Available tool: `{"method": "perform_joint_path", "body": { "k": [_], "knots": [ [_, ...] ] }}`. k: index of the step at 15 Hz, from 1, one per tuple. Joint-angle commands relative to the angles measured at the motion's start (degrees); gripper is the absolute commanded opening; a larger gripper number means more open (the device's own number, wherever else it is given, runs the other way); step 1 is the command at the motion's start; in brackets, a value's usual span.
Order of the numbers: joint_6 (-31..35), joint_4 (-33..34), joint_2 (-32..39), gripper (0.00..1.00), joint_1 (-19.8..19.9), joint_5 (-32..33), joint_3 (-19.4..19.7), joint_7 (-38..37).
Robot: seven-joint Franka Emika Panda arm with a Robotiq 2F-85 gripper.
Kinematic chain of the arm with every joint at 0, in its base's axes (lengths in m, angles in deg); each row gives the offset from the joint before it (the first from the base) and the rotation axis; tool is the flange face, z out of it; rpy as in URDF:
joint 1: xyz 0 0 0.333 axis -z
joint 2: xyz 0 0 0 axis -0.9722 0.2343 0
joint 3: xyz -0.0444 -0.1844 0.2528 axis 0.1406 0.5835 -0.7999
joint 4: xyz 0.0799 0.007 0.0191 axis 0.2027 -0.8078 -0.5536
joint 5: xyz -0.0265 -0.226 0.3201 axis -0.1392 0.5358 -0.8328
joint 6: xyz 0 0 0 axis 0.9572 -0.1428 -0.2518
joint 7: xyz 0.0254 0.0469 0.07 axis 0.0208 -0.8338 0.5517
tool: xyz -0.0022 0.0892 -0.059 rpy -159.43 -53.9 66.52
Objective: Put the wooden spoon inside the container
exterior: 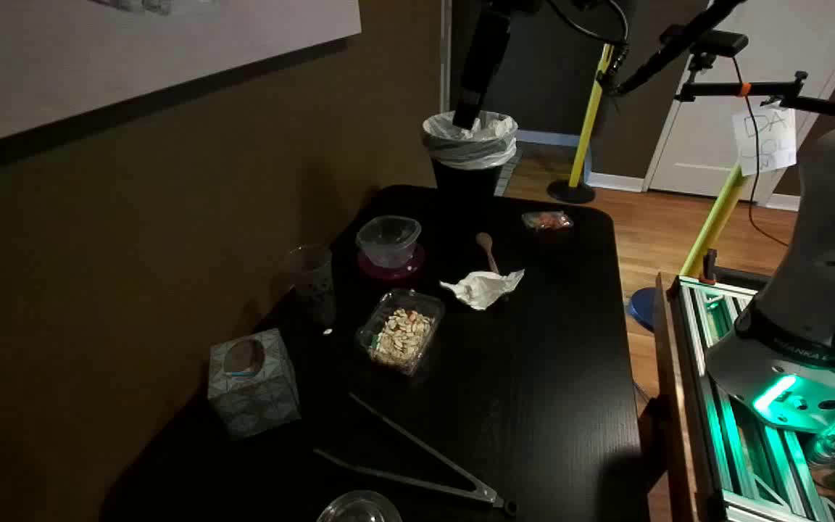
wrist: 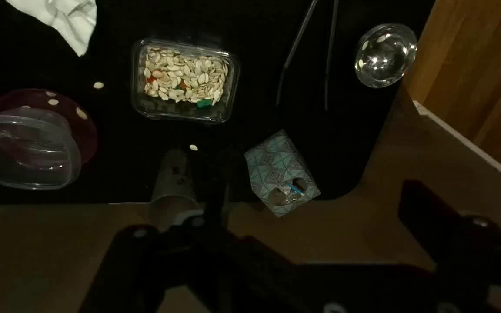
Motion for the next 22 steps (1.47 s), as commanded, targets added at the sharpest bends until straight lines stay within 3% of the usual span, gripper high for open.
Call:
{"method": "perform_joint_path", "body": {
  "k": [1,6,14,15,16,20,22],
  "knots": [
    [-0.2,0.1,0.0,1.00,0.6,-0.3,-0.5,0.2],
    [2.8,-0.4,1.9,1.00,2.4,2.0,-0.8,-1.7],
    [9.0,-2.9,10.4,1.00,12.6,15.8,-0.8,-20.1],
    [6.2,-1.9,11.2,1.00,12.3,13.9,-0.3,-20.7],
    [7.7,-2.2,10.1,1.00,11.5,13.4,0.2,-16.9],
    [7.7,-2.1,11.4,1.00,12.0,13.4,0.2,-19.2],
    [9.6,-0.3,16.0,1.00,14.5,17.0,-0.1,-28.5]
  ]
}}
